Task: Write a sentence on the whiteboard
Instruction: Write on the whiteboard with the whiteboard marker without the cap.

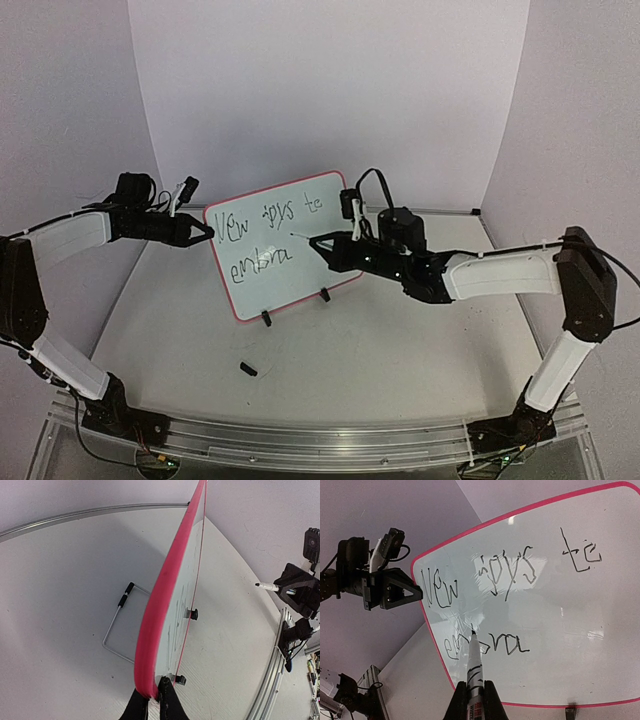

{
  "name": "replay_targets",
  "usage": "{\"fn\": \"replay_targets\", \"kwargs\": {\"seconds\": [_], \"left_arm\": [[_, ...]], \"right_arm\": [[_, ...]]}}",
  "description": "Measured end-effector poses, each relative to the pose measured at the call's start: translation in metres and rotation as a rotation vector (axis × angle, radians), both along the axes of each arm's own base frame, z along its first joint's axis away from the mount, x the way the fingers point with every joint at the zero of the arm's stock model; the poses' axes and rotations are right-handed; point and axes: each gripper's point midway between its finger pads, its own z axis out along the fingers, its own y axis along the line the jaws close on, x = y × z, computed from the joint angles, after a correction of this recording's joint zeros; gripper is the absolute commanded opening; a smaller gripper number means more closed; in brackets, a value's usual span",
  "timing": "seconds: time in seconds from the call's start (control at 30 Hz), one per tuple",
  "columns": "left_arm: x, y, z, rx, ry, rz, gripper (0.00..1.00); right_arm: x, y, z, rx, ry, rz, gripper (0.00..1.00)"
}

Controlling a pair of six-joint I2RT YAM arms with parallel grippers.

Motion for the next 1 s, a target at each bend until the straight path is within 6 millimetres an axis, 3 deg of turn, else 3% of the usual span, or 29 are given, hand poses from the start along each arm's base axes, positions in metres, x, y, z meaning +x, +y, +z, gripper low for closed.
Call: {"fn": "replay_targets", "kwargs": {"seconds": [0.23,0.47,1.0], "left_arm": [[0.000,-0.001,0.000,0.000,0.000,-0.002,0.00],[0.000,-0.002,0.000,0.001,-0.002,-0.004,0.00],[-0.001,-0.002,0.001,0.001,-0.003,-0.006,0.00]], "right_arm": [[0.010,-0.008,-0.012,-0.012,0.032,0.036,0.00],[0.024,0.004,-0.052,-0.063,0.098,0.059,0.00],[0.047,0.003,-0.064,-0.077,0.110,-0.006,0.00]]}}
